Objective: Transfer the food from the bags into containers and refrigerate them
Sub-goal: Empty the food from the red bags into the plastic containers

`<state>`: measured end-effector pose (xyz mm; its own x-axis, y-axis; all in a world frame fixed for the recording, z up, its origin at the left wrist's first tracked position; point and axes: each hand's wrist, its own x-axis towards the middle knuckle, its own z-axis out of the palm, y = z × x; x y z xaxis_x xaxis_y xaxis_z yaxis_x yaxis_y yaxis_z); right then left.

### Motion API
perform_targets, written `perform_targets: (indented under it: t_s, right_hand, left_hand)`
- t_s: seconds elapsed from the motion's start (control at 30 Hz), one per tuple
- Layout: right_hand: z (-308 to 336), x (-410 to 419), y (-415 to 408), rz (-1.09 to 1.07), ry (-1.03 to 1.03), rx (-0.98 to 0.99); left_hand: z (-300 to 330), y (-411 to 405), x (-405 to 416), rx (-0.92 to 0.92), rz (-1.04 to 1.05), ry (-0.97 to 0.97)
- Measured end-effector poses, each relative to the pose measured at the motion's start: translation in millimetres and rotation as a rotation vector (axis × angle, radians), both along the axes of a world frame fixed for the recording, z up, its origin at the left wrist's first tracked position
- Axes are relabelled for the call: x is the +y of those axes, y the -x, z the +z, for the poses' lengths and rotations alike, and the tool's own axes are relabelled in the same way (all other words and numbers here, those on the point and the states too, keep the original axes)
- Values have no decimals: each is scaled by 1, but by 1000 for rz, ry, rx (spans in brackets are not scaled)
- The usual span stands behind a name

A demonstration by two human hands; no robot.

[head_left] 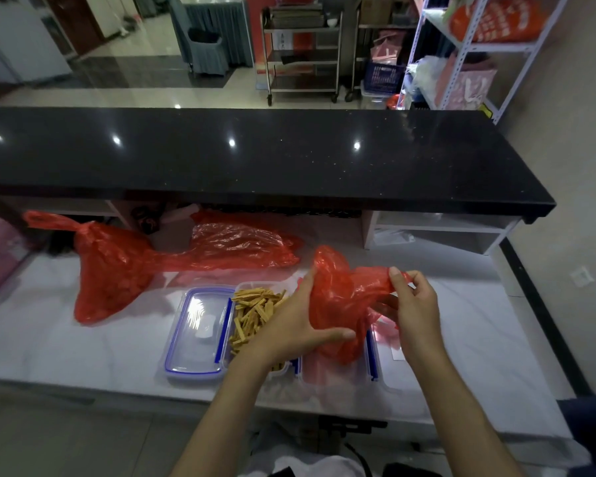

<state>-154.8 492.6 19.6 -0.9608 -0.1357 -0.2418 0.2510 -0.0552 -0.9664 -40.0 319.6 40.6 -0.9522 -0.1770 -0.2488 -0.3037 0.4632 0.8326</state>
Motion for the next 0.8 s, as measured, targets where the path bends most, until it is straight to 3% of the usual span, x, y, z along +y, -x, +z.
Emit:
perform_targets:
  t_s: [0.17,0.27,0.4,0.5,0.63,0.8]
  right_hand:
    - [8,0,-8,186,-45,108]
    - [14,5,-13,437,-132,252]
    - [12,-1,-15,654,-424,441]
    - [12,-14,-16,591,-459,522]
    - [14,-17,-8,446,-344,507]
    - [16,-16,-2,321,-237,431]
  left_hand:
    - [-15,12,0,161,197,89]
    - [-10,17,-1,240,213,-8]
    - [15,17,11,283,288,-211]
    - [30,17,17,266,257,-229]
    - [27,15,13,329,133,-128]
    - [-4,-6,13,453,324,-155]
